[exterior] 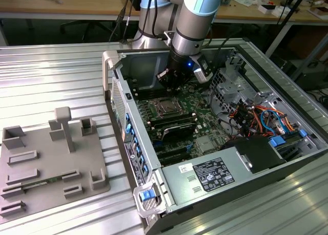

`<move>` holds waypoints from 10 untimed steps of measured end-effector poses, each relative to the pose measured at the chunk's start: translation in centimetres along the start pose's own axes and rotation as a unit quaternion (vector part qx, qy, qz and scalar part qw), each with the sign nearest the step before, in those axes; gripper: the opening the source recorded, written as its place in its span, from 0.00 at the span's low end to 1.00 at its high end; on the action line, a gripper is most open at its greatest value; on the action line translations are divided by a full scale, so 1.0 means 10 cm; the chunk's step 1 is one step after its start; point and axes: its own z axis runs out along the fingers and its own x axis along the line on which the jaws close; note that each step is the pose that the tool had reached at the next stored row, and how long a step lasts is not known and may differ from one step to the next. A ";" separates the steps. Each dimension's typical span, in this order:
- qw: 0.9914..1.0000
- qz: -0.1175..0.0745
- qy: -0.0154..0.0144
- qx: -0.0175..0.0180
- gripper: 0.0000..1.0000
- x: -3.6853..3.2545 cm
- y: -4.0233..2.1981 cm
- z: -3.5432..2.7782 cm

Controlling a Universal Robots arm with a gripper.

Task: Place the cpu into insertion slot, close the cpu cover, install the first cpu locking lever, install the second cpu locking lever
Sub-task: 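Install the second cpu locking lever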

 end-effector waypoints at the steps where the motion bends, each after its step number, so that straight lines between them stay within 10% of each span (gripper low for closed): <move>1: 1.000 0.000 0.000 0.000 0.11 0.000 -0.008 -0.001; 3: 1.000 0.000 0.000 0.001 0.11 -0.045 -0.071 -0.006; 5: 1.000 0.000 0.000 0.003 0.11 -0.045 -0.073 -0.158; 10: 1.000 0.000 0.000 0.003 0.11 -0.042 -0.128 -0.162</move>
